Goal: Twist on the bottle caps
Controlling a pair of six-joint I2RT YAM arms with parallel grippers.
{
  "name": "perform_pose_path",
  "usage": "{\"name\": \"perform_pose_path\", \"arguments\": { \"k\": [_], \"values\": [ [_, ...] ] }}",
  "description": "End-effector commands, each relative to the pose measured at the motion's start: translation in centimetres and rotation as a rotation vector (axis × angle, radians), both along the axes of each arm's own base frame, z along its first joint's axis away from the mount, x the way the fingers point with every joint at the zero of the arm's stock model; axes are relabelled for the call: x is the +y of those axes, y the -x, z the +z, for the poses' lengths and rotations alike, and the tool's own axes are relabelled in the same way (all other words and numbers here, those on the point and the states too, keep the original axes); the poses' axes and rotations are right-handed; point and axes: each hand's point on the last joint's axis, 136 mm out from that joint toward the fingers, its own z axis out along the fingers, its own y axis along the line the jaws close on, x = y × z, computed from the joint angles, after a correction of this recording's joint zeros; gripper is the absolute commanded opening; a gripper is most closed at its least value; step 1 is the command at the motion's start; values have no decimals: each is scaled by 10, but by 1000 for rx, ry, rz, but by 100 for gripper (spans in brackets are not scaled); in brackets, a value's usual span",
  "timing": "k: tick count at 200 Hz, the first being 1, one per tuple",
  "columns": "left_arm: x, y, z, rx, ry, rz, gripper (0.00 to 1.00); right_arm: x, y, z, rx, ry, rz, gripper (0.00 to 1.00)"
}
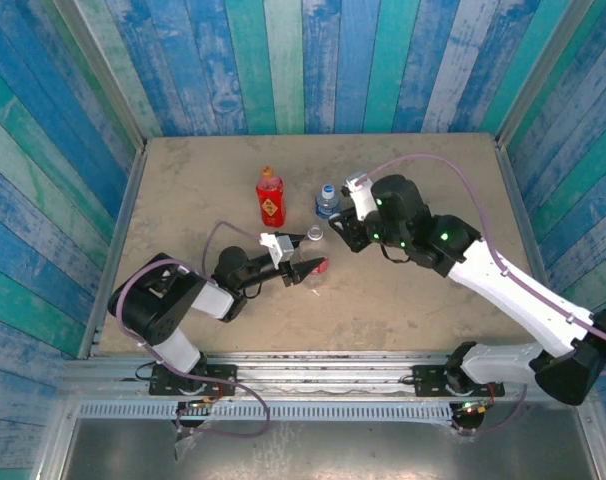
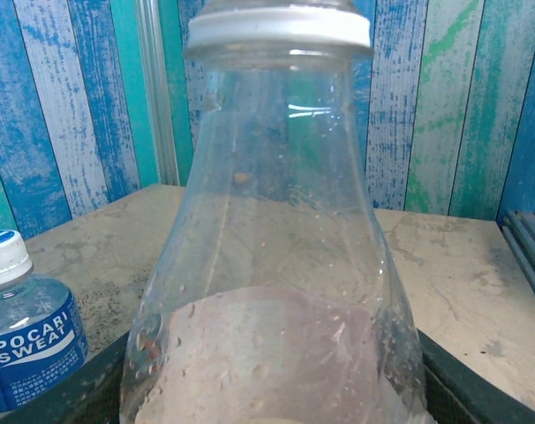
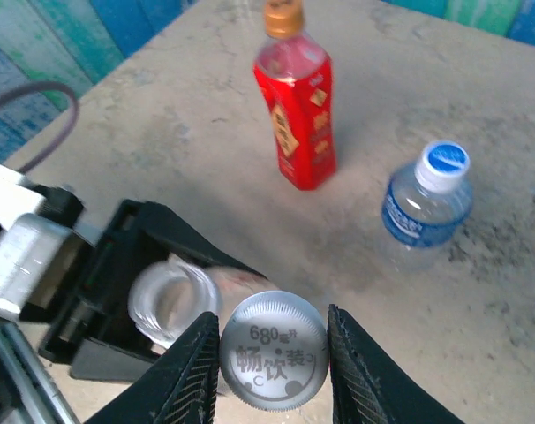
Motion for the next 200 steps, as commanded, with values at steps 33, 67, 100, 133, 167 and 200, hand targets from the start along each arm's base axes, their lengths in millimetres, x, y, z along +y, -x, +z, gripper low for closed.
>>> {"name": "perform_pose_path", "arguments": {
  "k": [33, 67, 100, 133, 167, 200],
  "values": [
    [0, -2, -37, 88, -94, 3, 63, 30, 8, -3, 40, 58, 141, 36],
    [1, -3, -38, 85, -97, 11, 63, 30, 4, -11, 45, 97, 133, 36],
    [2, -3, -38, 84, -102, 17, 63, 16, -3, -9, -3, 108, 52, 37],
    [4, -4, -36, 82, -95, 34, 63, -13, -19, 1, -89, 70, -125, 47],
    [9, -4, -35, 84, -102, 62, 63, -37, -33, -16, -97, -55, -272, 55],
    [18, -5, -34, 89, -107, 104, 63, -45, -47, -72, -1, -62, -306, 53]
  ]
}}
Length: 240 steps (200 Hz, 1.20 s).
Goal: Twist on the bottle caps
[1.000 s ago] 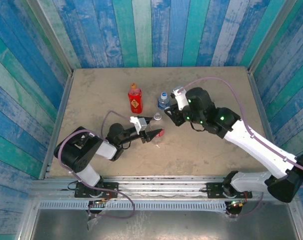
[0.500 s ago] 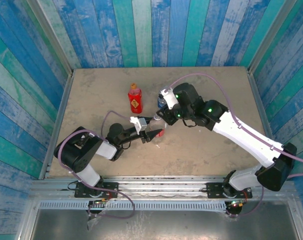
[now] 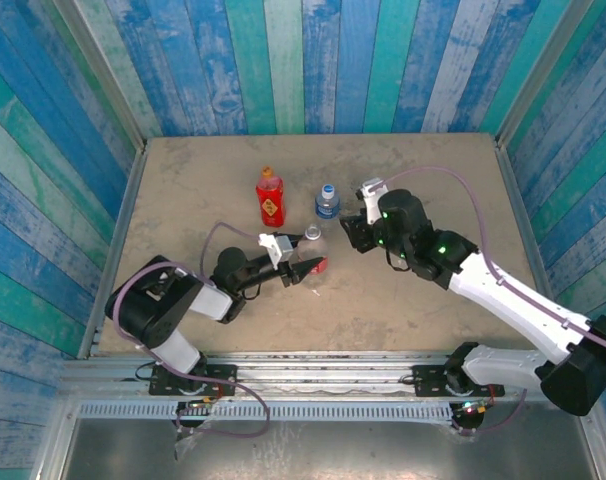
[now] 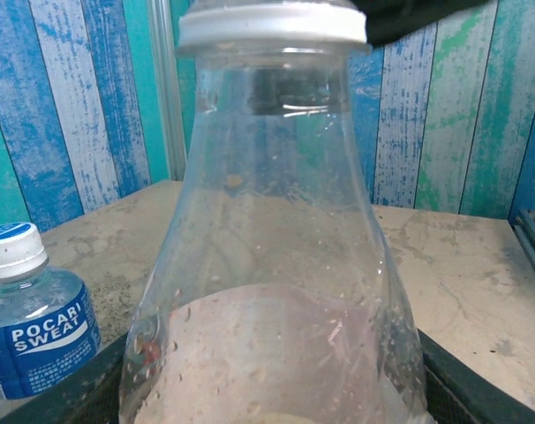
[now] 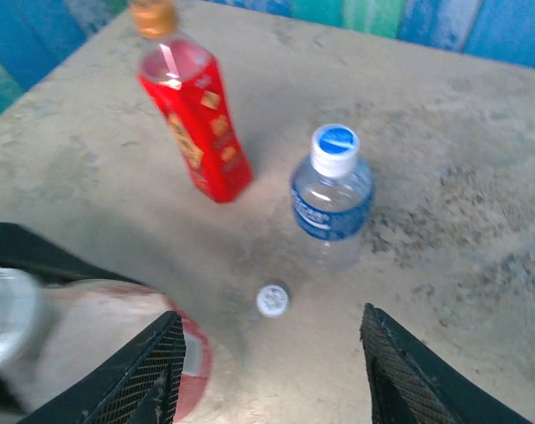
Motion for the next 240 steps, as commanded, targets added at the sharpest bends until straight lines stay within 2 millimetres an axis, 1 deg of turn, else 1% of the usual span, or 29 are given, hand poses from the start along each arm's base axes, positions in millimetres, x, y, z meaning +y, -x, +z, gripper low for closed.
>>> {"name": "perform_pose_path", "arguments": {
  "k": [1, 19, 35, 51, 82, 114, 132, 161, 197, 240],
  "values": [
    [13, -3, -33, 83, -97, 69, 63, 0, -16, -27, 40, -61, -51, 53],
    [20, -7, -33, 83, -118, 111, 63, 8, -21, -62, 110, -8, -19, 50],
    [27, -9, -31, 76, -125, 153, 63, 18, -24, -90, 156, 35, 21, 50],
    [36, -11, -30, 80, -126, 188, 63, 27, -29, -114, 163, 63, 54, 51],
    [47, -13, -31, 94, -128, 233, 63, 44, -36, -146, 179, 120, 115, 54],
    [53, -13, -34, 119, -118, 262, 63, 57, -43, -176, 191, 206, 158, 55],
    [54, -13, -36, 130, -119, 269, 63, 64, -48, -187, 200, 222, 166, 55],
    [54, -13, -37, 129, -123, 270, 63, 69, -56, -200, 204, 257, 159, 55],
    [52, -12, -36, 125, -121, 255, 63, 72, -63, -205, 210, 269, 148, 53],
    [51, -10, -36, 124, -122, 245, 63, 74, -65, -213, 227, 283, 147, 53]
  ]
}}
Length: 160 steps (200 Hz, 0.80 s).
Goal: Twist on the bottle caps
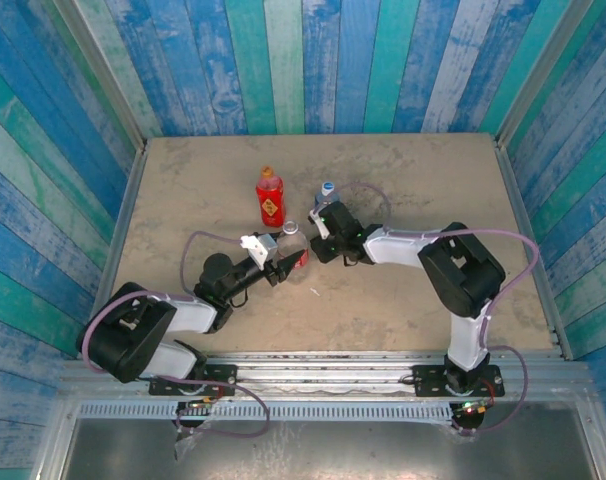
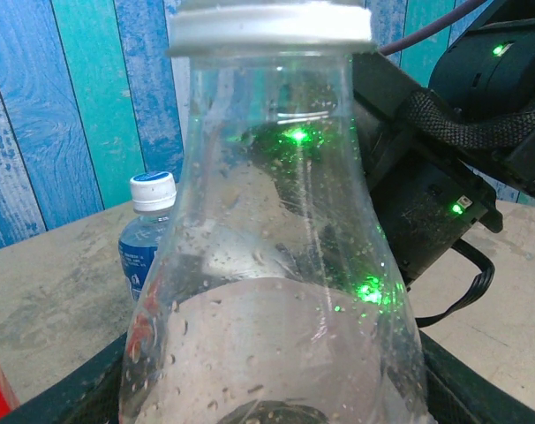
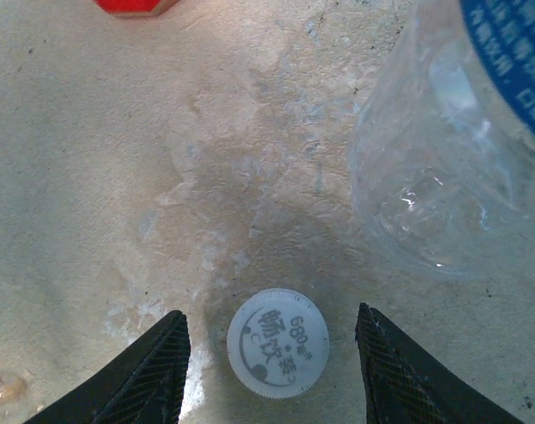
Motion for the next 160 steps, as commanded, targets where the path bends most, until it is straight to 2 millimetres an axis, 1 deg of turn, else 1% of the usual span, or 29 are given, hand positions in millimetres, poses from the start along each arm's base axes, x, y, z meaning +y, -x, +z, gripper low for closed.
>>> {"name": "perform_pose_path", "arguments": {
  "k": [1, 23, 38, 82, 160],
  "values": [
    [5, 3, -36, 105, -75, 10, 63, 2, -4, -5, 0, 23, -3, 53],
    [5, 4, -35, 105, -74, 6, 63, 4, -4, -7, 4, 22, 1, 51],
    [5, 4, -35, 105, -74, 4, 63, 4, -4, -8, 10, 20, -1, 46],
    [4, 4, -35, 104, -75, 1, 64, 4, -2, -13, 25, 28, 5, 41],
    [3, 5, -36, 102, -79, -7, 64, 9, 5, -14, 18, 54, 25, 32]
  ]
}}
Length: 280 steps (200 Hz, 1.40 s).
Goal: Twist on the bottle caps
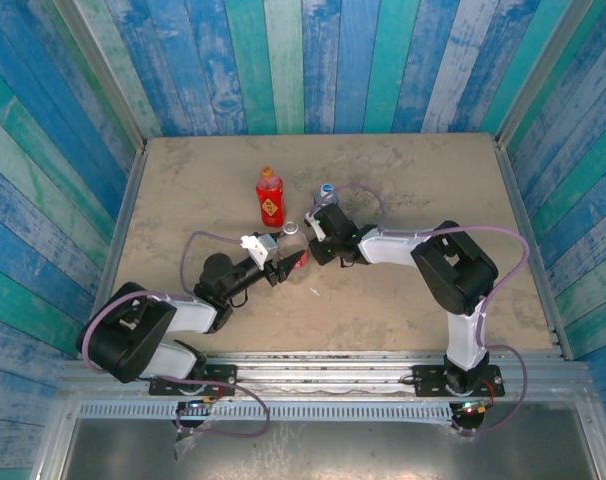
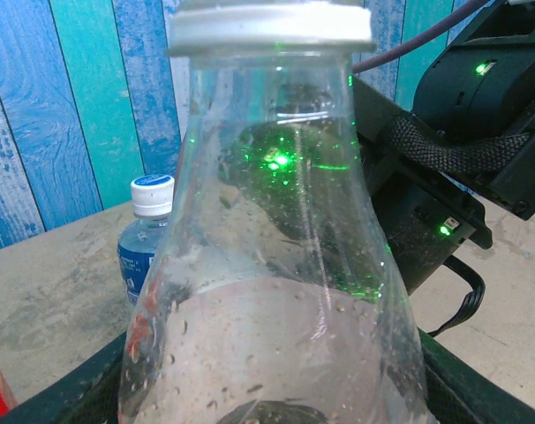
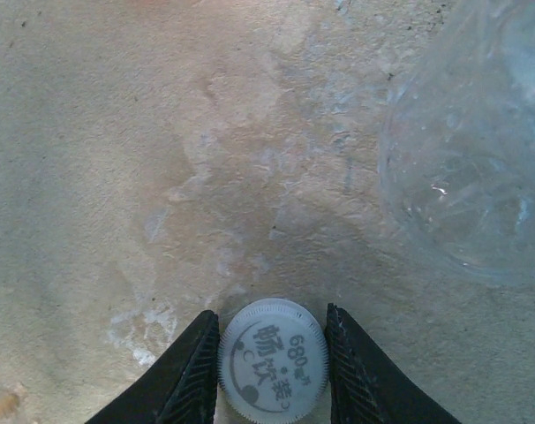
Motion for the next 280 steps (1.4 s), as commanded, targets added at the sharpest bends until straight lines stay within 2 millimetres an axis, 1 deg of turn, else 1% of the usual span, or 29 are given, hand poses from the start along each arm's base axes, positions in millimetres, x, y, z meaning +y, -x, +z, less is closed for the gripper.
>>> {"name": "perform_pose_path", "arguments": {
  "k": [1, 30, 48, 64, 88, 147, 173, 189, 203, 222, 253, 280],
  "values": [
    [3, 4, -36, 102, -78, -3, 64, 2, 2, -4, 2, 30, 4, 32],
    [3, 5, -35, 99, -76, -5, 64, 3, 9, -4, 4, 36, 14, 31],
    [4, 4, -35, 101, -77, -3, 64, 2, 15, 0, -1, 32, 14, 32],
    [2, 5, -34, 97, -76, -10, 64, -3, 22, 3, -1, 28, 2, 31],
    [0, 7, -33, 91, -72, -28, 64, -14, 33, 9, 4, 11, -22, 31],
    [-6, 9, -32, 88, -63, -71, 64, -52, 55, 18, -1, 13, -95, 31],
    [-10, 11, -32, 86, -63, -93, 64, -60, 61, 26, -3, 0, -111, 30],
    [-15, 12, -32, 82, -68, -109, 64, -64, 64, 36, -13, -4, -112, 30],
    [-21, 13, -33, 81, -70, -130, 65, -66, 66, 50, -25, -13, -110, 30],
    [-28, 17, -27, 74, -34, -166, 65, -70, 71, 69, -28, -15, -106, 30],
    [-41, 18, -23, 68, -10, -215, 64, -74, 77, 112, -56, -55, -93, 30],
    [-48, 18, -13, 58, 42, -249, 63, -77, 80, 148, -90, -64, -76, 30]
  ]
}}
